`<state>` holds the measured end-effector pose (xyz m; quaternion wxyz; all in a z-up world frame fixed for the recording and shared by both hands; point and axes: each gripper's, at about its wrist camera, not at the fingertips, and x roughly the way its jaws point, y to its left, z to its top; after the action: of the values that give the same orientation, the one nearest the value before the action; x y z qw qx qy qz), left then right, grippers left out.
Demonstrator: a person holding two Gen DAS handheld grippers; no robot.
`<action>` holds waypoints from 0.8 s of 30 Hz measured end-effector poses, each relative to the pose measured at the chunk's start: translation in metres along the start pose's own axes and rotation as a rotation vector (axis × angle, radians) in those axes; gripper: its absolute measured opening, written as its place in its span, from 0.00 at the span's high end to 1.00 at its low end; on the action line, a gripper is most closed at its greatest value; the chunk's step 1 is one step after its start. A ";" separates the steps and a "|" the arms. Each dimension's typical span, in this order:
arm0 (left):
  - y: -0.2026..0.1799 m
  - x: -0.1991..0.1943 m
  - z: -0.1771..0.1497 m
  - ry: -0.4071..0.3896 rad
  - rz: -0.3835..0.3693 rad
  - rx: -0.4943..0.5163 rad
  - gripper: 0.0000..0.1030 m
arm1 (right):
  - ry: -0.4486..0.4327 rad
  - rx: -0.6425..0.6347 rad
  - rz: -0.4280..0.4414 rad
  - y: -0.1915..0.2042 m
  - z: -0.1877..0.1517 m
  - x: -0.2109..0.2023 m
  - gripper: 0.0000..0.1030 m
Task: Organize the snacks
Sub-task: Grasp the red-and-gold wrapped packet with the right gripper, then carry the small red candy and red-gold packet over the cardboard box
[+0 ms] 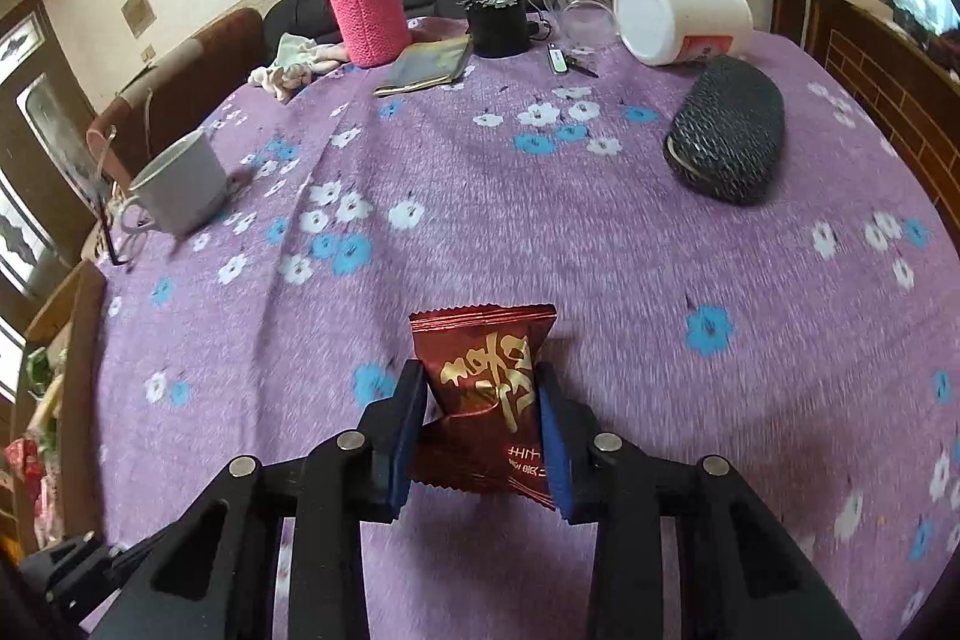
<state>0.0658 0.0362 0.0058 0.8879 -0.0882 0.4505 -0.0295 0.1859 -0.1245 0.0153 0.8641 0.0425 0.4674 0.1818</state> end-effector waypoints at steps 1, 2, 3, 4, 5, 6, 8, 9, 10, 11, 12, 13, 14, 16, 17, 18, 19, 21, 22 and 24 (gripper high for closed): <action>-0.001 0.000 0.000 -0.002 0.003 0.003 0.78 | 0.001 0.011 0.009 0.000 -0.003 -0.004 0.64; -0.001 0.000 0.000 -0.004 0.003 0.005 0.78 | -0.001 0.023 0.020 0.001 -0.007 -0.012 0.64; -0.001 -0.001 -0.001 -0.005 0.004 0.006 0.78 | -0.007 0.030 0.030 0.003 -0.013 -0.023 0.64; -0.001 -0.001 -0.001 -0.005 0.003 0.005 0.78 | -0.008 0.034 0.035 0.006 -0.016 -0.029 0.64; -0.001 -0.002 0.000 -0.007 0.001 0.003 0.78 | -0.010 0.045 0.051 0.008 -0.022 -0.038 0.64; -0.001 -0.002 0.000 -0.009 0.001 0.003 0.78 | -0.018 0.061 0.077 0.010 -0.029 -0.046 0.64; -0.001 -0.004 0.000 -0.015 0.000 0.001 0.78 | -0.046 0.064 0.110 0.016 -0.042 -0.059 0.64; -0.001 -0.005 0.000 -0.020 0.002 0.002 0.78 | -0.063 0.056 0.108 0.019 -0.048 -0.063 0.64; -0.001 -0.006 -0.001 -0.026 0.006 0.004 0.78 | -0.076 0.046 0.099 0.022 -0.053 -0.064 0.64; -0.001 -0.007 -0.001 -0.030 0.010 0.006 0.78 | -0.078 0.028 0.094 0.025 -0.058 -0.062 0.64; -0.002 -0.007 -0.002 -0.032 0.014 0.008 0.78 | -0.067 0.009 0.101 0.028 -0.061 -0.059 0.64; -0.002 -0.007 -0.002 -0.035 0.021 0.010 0.78 | -0.060 0.006 0.111 0.028 -0.060 -0.056 0.64; -0.002 -0.008 -0.002 -0.039 0.029 0.013 0.78 | -0.060 0.008 0.117 0.028 -0.061 -0.056 0.64; -0.003 -0.009 -0.002 -0.047 0.039 0.018 0.78 | -0.060 0.010 0.123 0.026 -0.061 -0.055 0.64; -0.003 -0.010 -0.002 -0.048 0.040 0.017 0.78 | -0.059 0.010 0.129 0.026 -0.062 -0.055 0.64; -0.002 -0.010 -0.002 -0.049 0.041 0.017 0.78 | -0.058 0.011 0.135 0.025 -0.063 -0.055 0.64; -0.003 -0.010 -0.002 -0.051 0.044 0.017 0.78 | -0.057 0.009 0.138 0.025 -0.063 -0.055 0.64; -0.004 -0.010 -0.002 -0.054 0.050 0.024 0.78 | -0.055 0.003 0.143 0.026 -0.064 -0.054 0.64; -0.005 -0.010 -0.002 -0.055 0.051 0.026 0.78 | -0.056 0.003 0.145 0.026 -0.064 -0.055 0.64; -0.006 -0.010 -0.002 -0.059 0.055 0.031 0.78 | -0.064 0.004 0.149 0.027 -0.065 -0.057 0.64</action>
<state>0.0580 0.0312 0.0137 0.9026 -0.0629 0.4257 -0.0097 0.0971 -0.1263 0.0308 0.8625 0.0850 0.4356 0.2433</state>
